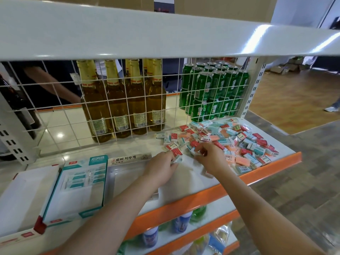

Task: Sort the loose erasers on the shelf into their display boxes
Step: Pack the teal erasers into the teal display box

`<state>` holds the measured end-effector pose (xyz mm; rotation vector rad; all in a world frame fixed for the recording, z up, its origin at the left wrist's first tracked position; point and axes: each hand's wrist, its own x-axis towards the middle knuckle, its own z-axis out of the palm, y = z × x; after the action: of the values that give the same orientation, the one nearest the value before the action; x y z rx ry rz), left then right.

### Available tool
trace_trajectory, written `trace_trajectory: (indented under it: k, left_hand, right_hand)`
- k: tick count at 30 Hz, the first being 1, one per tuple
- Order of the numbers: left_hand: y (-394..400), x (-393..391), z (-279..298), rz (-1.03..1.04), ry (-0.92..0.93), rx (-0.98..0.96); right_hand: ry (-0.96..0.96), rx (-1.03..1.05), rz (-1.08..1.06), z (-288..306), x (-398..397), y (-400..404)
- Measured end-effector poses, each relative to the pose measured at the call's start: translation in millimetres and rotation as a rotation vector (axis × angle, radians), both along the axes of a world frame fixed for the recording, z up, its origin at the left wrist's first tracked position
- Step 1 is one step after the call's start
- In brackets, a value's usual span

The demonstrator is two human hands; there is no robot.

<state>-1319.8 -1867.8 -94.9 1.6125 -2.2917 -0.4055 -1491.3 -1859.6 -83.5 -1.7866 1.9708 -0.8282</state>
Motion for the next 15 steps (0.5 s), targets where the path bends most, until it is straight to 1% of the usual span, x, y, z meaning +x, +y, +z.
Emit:
trace_trajectory:
  k: [2,5,8,15]
  left_hand:
    - [-2.0,0.2,0.1,0.038,0.07,0.036]
    - [-4.7,1.1,-0.8,0.11,0.246,0.126]
    - [-5.7,2.6,1.1,0.161,0.406,0.172]
    - [-8.3,17.8,6.6,0.23,0.657,0.228]
  right_hand:
    - [-0.051,0.002,-0.012,1.4,-0.4,0.0]
    - [-0.114,0.01,-0.034,1.3,-1.5,-0.8]
    - [-0.146,0.012,-0.042,1.2,-2.6,-1.6]
    - [-0.252,0.023,-0.024,4.5,1.0,-1.8]
